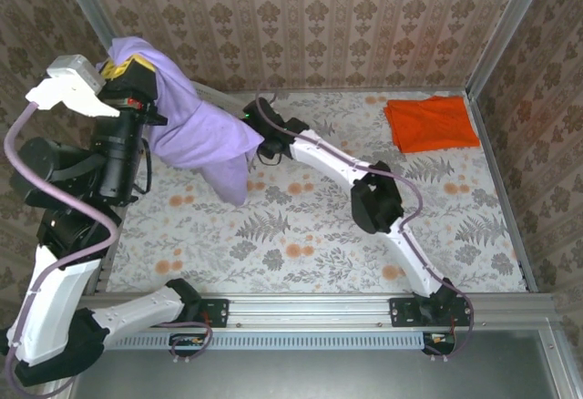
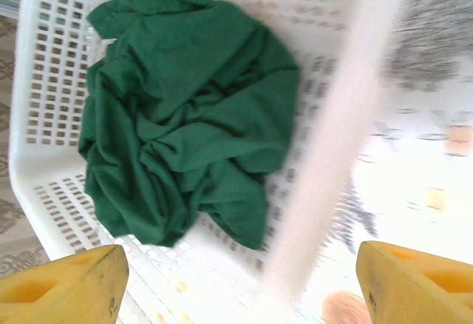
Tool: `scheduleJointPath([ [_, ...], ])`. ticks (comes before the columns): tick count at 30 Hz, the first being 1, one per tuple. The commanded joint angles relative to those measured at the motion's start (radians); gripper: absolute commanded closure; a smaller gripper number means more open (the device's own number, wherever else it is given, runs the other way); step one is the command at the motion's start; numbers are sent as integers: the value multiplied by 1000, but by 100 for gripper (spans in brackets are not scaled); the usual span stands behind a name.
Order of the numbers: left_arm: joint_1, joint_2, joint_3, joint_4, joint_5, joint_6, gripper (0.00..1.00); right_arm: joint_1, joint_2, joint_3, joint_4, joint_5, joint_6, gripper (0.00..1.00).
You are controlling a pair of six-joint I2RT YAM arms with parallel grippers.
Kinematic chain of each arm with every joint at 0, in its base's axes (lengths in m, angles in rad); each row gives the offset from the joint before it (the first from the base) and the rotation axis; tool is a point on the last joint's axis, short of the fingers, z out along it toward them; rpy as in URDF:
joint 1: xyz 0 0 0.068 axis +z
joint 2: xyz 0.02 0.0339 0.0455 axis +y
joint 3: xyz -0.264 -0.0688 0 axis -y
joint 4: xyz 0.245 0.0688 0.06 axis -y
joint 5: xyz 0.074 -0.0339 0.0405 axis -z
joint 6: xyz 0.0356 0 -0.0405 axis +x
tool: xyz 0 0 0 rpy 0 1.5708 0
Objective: Fold and stack the t-shirts
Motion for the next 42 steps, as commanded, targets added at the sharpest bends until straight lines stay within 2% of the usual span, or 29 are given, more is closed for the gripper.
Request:
scheduleJointPath([
  [1,75,4,-12,-2,42,-157,100,-85,-236,-184,75,-33,-85,18],
  [4,159,41,-16,-42,143,-288,100,-162,-416,-401,131,-49,-124,18],
  [6,198,97,-5,-66,244,-356,100,-213,-533,-536,113,-13,-190,18],
  [10,206,257,75,-151,446,-437,100,-307,-803,-914,239,21,-260,17],
  [12,189,352,115,-171,557,-476,100,-348,-945,-1109,339,5,-272,16],
  [17,70,595,258,-255,675,-463,100,-372,-1238,-1404,409,45,-355,13],
  [20,33,753,364,-305,778,-479,95,-380,-1366,-1510,385,114,-385,10],
  [21,31,804,387,-320,796,-489,89,-383,-1404,-1541,381,136,-405,10],
  [22,33,844,400,-333,796,-496,78,-384,-1437,-1568,369,164,-424,9],
  [23,36,866,397,-342,779,-499,62,-386,-1459,-1586,350,199,-428,6],
  [26,54,903,361,-360,660,-485,19,-406,-1480,-1626,304,299,-406,2],
  [28,72,911,335,-378,616,-475,7,-433,-1458,-1629,294,296,-381,1],
  [29,77,912,329,-388,592,-466,4,-438,-1447,-1625,292,287,-374,1],
  [33,91,925,316,-457,394,-396,2,-444,-1381,-1606,275,276,-349,1],
  [35,121,958,316,-490,357,-395,3,-446,-1350,-1592,252,270,-339,1],
  [38,176,1048,350,-539,404,-414,6,-446,-1317,-1586,253,236,-333,1],
  [42,192,1243,566,-695,302,-316,9,-446,-1279,-1581,263,207,-328,2],
])
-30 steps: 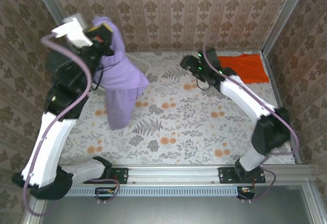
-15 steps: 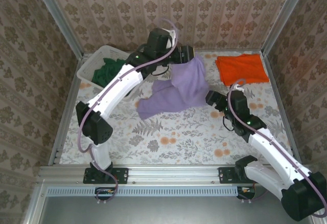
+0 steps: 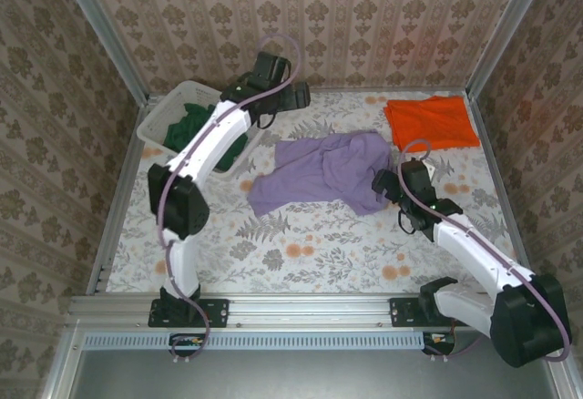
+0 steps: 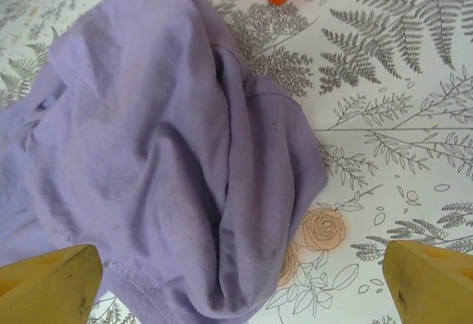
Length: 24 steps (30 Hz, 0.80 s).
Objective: Fold and stack the t-shirts
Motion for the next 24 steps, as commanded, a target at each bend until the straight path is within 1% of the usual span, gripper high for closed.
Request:
scheduleJointPath([
  [1,9,188,197,-213,-127,115,12,-3,26,38,-23,-27,15,2],
  [3,11,315,392,-361,-213,165,14,-3,38,42,-24,-38,16,2],
  [4,18,383,499,-427,-230,176,15,-3,44,41,-21,-45,18,2],
  [6,36,479,608,-490,-229,172,18,-4,52,44,-18,-56,18,2],
  [7,47,499,616,-491,-214,164,20,-4,58,46,-19,-59,18,2],
  [11,75,483,522,-416,-231,155,21,-3,70,53,-20,-70,16,3],
  [13,88,487,510,-416,-239,156,24,-4,73,54,-19,-72,15,3],
  [17,93,477,474,-421,-233,161,24,-4,74,56,-21,-76,15,3],
  [21,83,398,371,-362,-242,165,20,-3,73,53,-16,-78,13,3],
  [24,82,332,319,-319,-248,158,20,-4,77,53,-15,-78,14,3],
])
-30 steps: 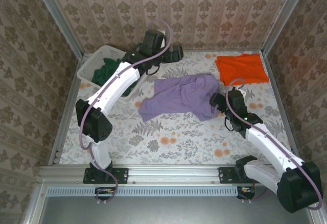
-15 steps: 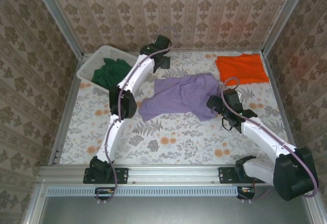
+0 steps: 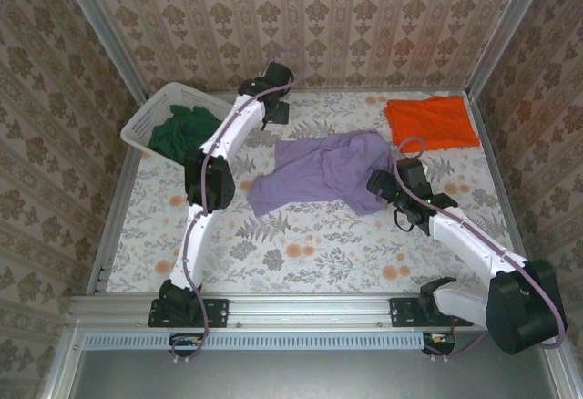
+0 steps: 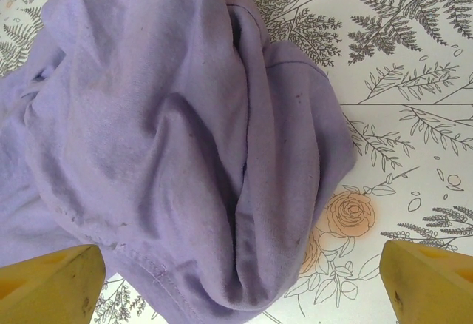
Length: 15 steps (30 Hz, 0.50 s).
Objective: Fold and stack the t-shirts
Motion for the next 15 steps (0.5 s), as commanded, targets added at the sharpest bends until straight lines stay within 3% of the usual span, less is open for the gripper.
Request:
scheduleJointPath([
  [1,7,-84,-61,1,-23,-1,20,-4,8,28,-14,-9,7,3],
  [8,23,-166,-168,52,-112,-64,20,-4,8,28,-16,-13,7,3],
  [11,26,-168,-235,94,-87,-96,20,-3,10,28,-15,-16,7,3],
  [15,98,-108,-199,54,-36,-150,23,-4,14,31,-14,-23,9,3],
])
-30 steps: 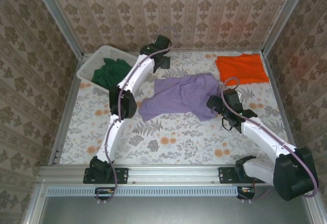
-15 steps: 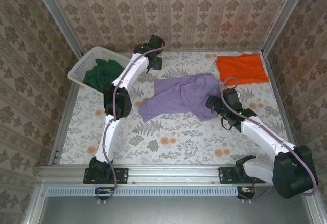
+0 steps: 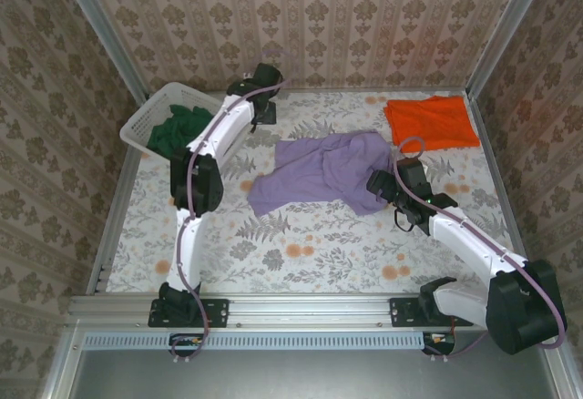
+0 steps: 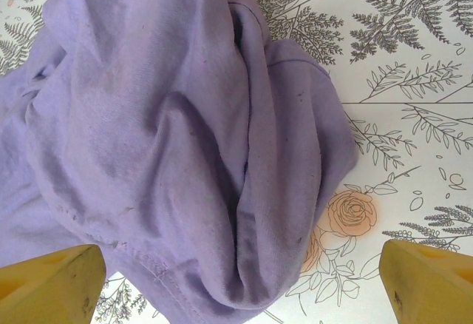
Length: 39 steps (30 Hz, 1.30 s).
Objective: Fold and stack the t-shirts
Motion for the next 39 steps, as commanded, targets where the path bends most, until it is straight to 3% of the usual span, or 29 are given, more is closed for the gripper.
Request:
scheduleJointPath([
  [1,54,34,8,-2,30,-65,23,-3,12,30,-13,-18,9,3],
  [7,64,125,117,-52,92,-17,38,-2,14,31,-14,-24,9,4],
  [12,54,112,77,-32,169,12,55,-2,13,31,-13,-23,9,4],
  [19,-11,-64,-190,83,181,105,80,-2,15,28,-12,-22,13,5],
  [25,-79,-272,-504,184,131,205,90,-1,7,22,-5,-27,20,5],
  [29,-68,-384,-685,202,79,226,86,-1,10,10,14,-38,30,6],
  [31,-44,-432,-762,192,67,195,80,0,17,12,15,-43,33,6],
  [35,45,-543,-903,224,188,99,52,0,27,16,13,-51,38,6],
  [39,102,-623,-947,265,341,24,34,-1,27,16,11,-55,40,6],
])
